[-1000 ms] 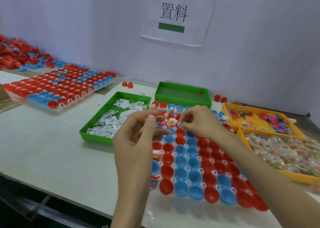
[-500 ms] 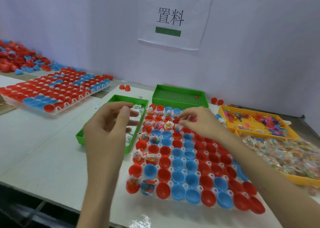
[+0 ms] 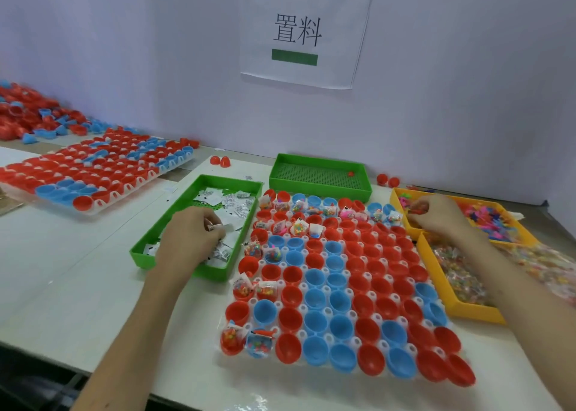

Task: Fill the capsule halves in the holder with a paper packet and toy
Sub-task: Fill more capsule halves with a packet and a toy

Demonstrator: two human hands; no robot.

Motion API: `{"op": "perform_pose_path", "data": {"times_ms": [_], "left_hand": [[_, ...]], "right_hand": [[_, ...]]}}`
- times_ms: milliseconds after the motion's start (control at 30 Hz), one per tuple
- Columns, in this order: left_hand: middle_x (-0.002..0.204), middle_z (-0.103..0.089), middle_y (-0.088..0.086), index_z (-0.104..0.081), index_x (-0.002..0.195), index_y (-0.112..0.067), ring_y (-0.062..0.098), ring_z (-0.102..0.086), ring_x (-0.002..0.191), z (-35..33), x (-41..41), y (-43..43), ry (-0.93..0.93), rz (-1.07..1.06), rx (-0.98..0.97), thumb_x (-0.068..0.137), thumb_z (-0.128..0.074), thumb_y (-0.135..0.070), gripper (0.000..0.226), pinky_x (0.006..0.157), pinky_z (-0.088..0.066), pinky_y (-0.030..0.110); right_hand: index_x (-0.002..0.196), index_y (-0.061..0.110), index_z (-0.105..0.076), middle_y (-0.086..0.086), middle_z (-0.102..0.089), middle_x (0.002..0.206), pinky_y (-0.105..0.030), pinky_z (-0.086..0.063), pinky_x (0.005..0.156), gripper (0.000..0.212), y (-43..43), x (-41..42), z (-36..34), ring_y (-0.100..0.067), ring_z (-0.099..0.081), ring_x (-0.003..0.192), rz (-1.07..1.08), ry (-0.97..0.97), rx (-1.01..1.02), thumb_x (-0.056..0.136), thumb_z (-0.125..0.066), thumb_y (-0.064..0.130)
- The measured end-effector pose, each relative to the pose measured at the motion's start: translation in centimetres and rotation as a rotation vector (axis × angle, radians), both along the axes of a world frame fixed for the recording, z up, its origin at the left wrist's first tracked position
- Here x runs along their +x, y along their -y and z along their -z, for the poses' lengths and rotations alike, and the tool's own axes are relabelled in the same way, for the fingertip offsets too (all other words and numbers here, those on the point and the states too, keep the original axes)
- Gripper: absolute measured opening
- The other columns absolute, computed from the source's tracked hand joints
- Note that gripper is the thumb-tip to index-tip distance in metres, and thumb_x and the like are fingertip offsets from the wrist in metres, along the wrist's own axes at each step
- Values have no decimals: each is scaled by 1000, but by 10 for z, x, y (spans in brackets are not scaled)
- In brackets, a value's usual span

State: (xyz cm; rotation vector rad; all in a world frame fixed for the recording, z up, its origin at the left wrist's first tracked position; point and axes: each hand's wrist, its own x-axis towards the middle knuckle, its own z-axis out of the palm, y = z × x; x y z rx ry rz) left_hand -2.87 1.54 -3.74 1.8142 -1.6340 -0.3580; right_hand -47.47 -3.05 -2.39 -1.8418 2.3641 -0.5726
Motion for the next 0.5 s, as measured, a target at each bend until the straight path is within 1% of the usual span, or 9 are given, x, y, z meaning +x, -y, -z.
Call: {"op": "perform_pose_path", "data": {"times_ms": [33, 67, 100, 167, 267, 333, 400, 500], "left_hand": [[76, -69, -4, -71, 81, -22, 12, -65, 53, 0, 0, -1, -28, -3, -17, 82, -80, -28, 10, 57, -60, 38], [82, -70, -3, -72, 84, -22, 14, -66, 61, 0, 1, -3, -52, -13, -41, 81, -81, -28, 11, 61, -61, 40], [86, -70, -2, -72, 87, -21, 15, -66, 67, 0, 1, -4, -72, -28, -71, 81, -81, -27, 12, 65, -61, 41], [88, -70, -1, -74, 90, -20, 15, -64, 74, 1, 3, -3, -99, -55, -136, 80, -82, -23, 14, 70, -58, 37], [81, -70, -1, -74, 87, -18, 12, -62, 71, 1, 3, -4, -155, -82, -201, 81, -80, -12, 11, 66, -52, 31], [75, -69, -4, -75, 84, -17, 10, -61, 67, 0, 1, -7, -203, -93, -262, 81, -79, -9, 9, 64, -49, 27], [73, -69, -7, -75, 82, -15, 10, -61, 65, -3, -2, -11, -248, -97, -332, 82, -79, -11, 6, 64, -46, 21], [77, -70, -4, -74, 87, -15, 12, -65, 68, -9, -6, -18, -334, -92, -424, 84, -79, -18, 6, 68, -49, 21]], "right_hand": [[94, 15, -76, -10, -73, 109, -31, -48, 76, 7, 0, 1, 1, -22, -63, 93, 12, 3, -8, 86, -74, 16], [83, 19, -74, -8, -74, 103, -30, -46, 73, 6, -1, 1, 2, -19, -61, 86, 23, 13, -19, 86, -74, 14], [75, 21, -71, -7, -74, 98, -29, -45, 71, 14, -1, 2, 2, -17, -60, 82, 32, 19, -31, 85, -74, 11], [69, 22, -69, -6, -74, 90, -29, -45, 69, 22, -5, 2, 2, -15, -60, 77, 45, 33, -54, 83, -73, 6], [72, 21, -71, -3, -71, 87, -29, -47, 69, 18, -13, -2, 1, -14, -61, 78, 57, 78, -67, 81, -77, 6], [76, 22, -71, -3, -71, 89, -28, -46, 68, 17, -17, -5, 1, -15, -61, 80, 63, 102, -71, 80, -80, 8], [78, 22, -71, -3, -71, 88, -28, -48, 66, 18, -20, -7, -2, -14, -63, 77, 85, 148, -128, 80, -80, 8], [81, 22, -71, -3, -71, 86, -35, -57, 63, 15, -22, -5, -9, -16, -65, 67, 139, 237, -260, 82, -81, 11]]}}
